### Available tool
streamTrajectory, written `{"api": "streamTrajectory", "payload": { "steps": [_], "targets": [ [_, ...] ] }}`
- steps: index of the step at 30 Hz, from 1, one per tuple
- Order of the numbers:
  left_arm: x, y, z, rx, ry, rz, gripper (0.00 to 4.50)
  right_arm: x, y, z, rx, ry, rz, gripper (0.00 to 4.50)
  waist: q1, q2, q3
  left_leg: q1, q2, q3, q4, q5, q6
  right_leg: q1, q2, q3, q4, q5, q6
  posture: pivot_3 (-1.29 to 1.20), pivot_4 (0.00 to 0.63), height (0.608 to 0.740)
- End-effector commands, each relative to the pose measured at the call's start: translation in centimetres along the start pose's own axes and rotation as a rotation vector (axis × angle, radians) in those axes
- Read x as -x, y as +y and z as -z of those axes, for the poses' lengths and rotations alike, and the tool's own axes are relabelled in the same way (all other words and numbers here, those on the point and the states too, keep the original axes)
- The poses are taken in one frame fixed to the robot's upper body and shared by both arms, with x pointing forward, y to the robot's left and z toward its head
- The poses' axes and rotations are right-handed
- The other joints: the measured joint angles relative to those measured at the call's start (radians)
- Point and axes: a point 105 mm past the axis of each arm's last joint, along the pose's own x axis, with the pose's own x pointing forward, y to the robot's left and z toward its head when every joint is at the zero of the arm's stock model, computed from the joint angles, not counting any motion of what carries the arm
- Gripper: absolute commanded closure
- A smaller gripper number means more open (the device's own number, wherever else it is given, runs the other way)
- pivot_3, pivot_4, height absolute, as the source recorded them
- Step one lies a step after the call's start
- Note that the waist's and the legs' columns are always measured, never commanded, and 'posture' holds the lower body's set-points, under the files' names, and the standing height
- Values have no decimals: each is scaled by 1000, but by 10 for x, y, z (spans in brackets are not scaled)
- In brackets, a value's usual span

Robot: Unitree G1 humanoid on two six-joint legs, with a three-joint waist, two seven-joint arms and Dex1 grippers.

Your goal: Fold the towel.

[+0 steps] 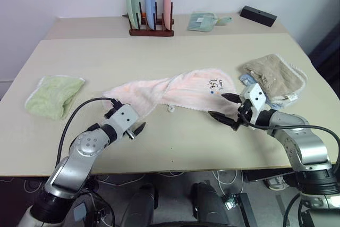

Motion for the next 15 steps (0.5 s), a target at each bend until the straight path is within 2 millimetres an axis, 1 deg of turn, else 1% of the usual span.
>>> {"api": "streamTrajectory", "payload": {
  "steps": [1, 3, 5, 6, 8, 10, 13, 15],
  "targets": [
    [-2, 13, 19, -16, 75, -55, 905, 3, 1, -16, 41, -61, 26, 0, -5, 0, 0, 0, 0, 0, 0, 0, 0, 0, 0, 0, 0, 0, 0, 0, 150, 740],
    [-2, 15, 18, -23, 67, -54, 1852, 6, 1, -15, 41, -60, 35, 0, -5, 0, 0, 0, 1, 0, 0, 0, 0, 0, 1, 0, 0, 0, 0, 0, 150, 740],
    [-2, 17, 19, -28, 63, -54, 2948, 7, 2, -14, 40, -59, 39, 0, -4, 0, 0, 0, 1, 0, -1, 0, 0, -1, 1, 0, 0, 0, 1, 0, 150, 740],
    [-1, 18, 19, -33, 62, -56, 3317, 7, 2, -13, 41, -59, 40, 0, -4, 0, 0, 0, 1, 0, -1, 0, 0, -1, 1, 0, 0, 0, 1, 0, 150, 740],
    [0, 20, 19, -46, 60, -59, 4410, 6, 3, -13, 42, -59, 41, 0, -4, 0, 0, 0, 1, 0, -1, 0, 0, -1, 1, 0, 0, 0, 1, 0, 150, 740],
    [3, 23, 17, -52, 52, -67, 4467, 5, 2, -14, 51, -59, 38, 0, -4, 0, 0, 0, 1, 0, -1, 0, 0, -1, 1, 0, 0, 0, 1, 0, 150, 740],
    [15, 26, 10, -51, 5, -87, 4467, 5, -1, -16, 77, -56, 39, 0, -6, 0, 0, 0, 1, 0, -1, 0, 0, -1, 1, 0, 0, 0, 1, 0, 150, 740],
    [35, 36, 15, -20, -13, -145, 4467, 3, -10, -19, 131, -37, 59, 0, -8, 0, 0, 0, 1, 0, -2, 0, 0, -2, 1, 0, 0, 0, 1, 0, 150, 740]
  ]
}}
